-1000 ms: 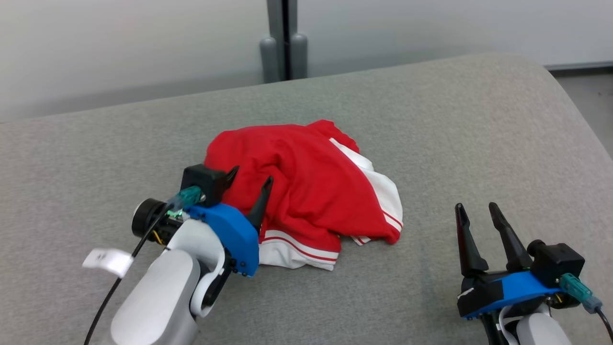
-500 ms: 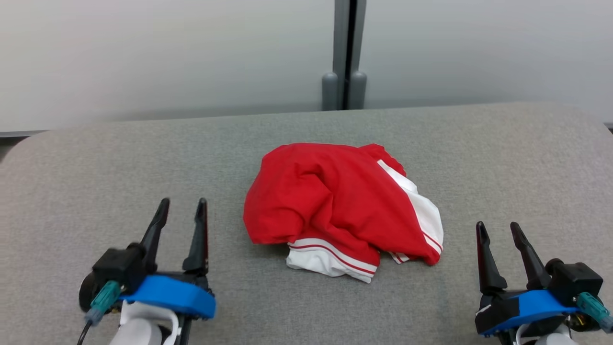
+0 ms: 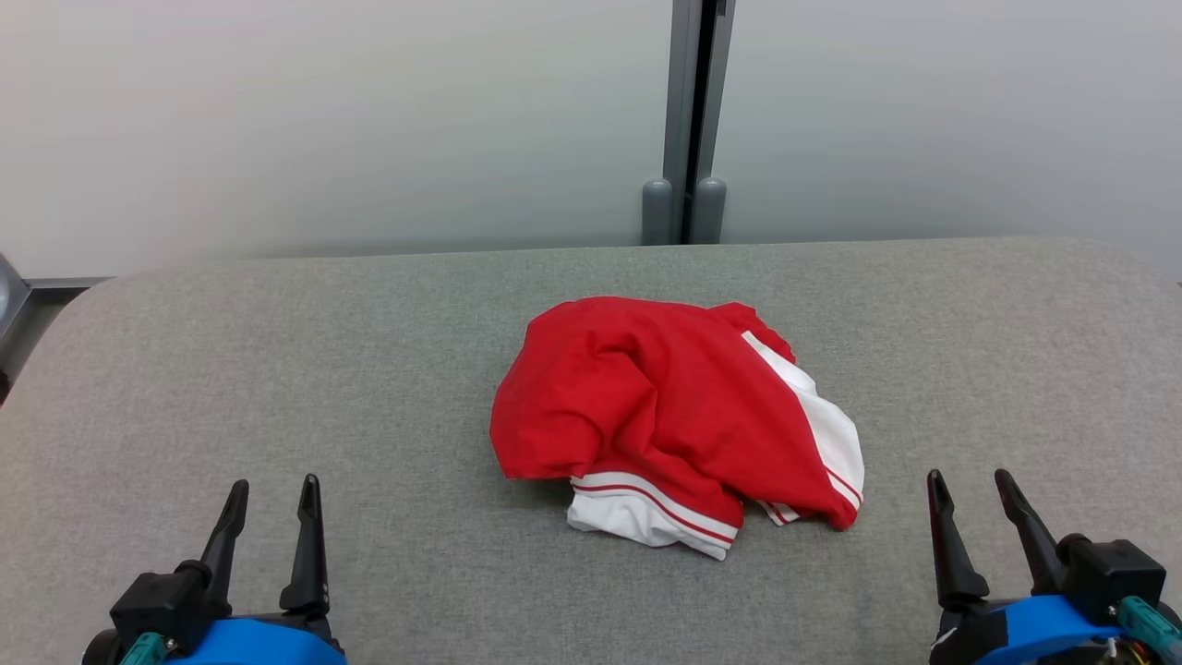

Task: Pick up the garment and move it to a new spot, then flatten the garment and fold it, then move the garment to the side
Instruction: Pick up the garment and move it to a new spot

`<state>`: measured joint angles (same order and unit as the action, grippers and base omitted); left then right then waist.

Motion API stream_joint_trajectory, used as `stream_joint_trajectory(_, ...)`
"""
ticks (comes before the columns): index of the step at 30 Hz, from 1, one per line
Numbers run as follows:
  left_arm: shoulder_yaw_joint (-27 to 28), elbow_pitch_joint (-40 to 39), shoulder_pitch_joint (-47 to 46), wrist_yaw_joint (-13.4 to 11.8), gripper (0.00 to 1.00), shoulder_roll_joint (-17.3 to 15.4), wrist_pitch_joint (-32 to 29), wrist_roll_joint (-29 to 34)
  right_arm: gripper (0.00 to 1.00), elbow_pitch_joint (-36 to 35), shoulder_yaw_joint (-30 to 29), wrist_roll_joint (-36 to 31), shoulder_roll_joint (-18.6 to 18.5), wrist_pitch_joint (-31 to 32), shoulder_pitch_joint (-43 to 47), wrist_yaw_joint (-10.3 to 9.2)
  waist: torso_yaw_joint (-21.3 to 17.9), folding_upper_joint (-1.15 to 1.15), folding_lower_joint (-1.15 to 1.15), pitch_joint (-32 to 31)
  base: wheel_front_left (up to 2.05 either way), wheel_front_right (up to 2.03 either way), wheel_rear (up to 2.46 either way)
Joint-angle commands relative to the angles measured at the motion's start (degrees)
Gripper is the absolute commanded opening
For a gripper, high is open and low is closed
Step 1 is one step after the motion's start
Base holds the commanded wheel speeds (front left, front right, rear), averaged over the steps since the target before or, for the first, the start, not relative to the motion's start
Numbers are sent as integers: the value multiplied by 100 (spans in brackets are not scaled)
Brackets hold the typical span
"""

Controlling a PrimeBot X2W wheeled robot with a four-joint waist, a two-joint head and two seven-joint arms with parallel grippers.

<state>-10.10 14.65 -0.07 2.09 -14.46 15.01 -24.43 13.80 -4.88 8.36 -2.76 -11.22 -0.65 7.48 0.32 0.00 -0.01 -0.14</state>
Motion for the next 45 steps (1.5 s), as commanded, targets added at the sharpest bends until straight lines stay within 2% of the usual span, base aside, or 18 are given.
stream_joint_trajectory(1,59,37,44,54,100,14,23,54,100,-71,-30,-59,-21,32,115,3,-20,0,1,-3,0,0,0)
stream_joint_trajectory(9,211,118,-6,218,100,166,24,197,100,-260,-7,-21,-21,142,196,3,-99,0,1,24,0,0,0)
stream_joint_trajectory(15,-92,38,-418,324,100,209,-99,387,100,-287,59,30,-21,140,123,3,-167,0,1,145,0,0,0)
stream_joint_trajectory(24,-1376,-449,-1354,507,100,657,-1631,197,100,-269,218,139,-20,79,-114,3,-358,0,1,560,0,0,0)
stream_joint_trajectory(30,-2124,-213,-1847,539,100,785,-2416,131,100,-200,409,233,-20,-5,-337,3,-616,0,1,866,0,0,0)
stream_joint_trajectory(33,-2141,136,-2015,264,100,812,-2756,254,100,-135,458,269,-23,-50,-422,3,-762,0,1,977,0,0,0)
stream_joint_trajectory(34,-2141,136,-2015,264,100,812,-2756,254,100,-135,458,269,-23,-50,-422,3,-762,0,1,977,0,0,0)
stream_joint_trajectory(38,-2080,404,-2158,-347,100,792,-2836,629,100,-48,519,314,-21,-124,-533,3,-958,0,1,1104,0,0,0)
stream_joint_trajectory(41,-2063,565,-2172,-508,100,782,-3009,650,100,30,536,349,-20,-168,-554,3,-1054,0,1,1166,0,0,0)
stream_joint_trajectory(45,-2059,752,-2230,-603,100,757,-3099,659,100,114,547,389,-21,-217,-623,3,-1150,0,1,1212,0,0,0)
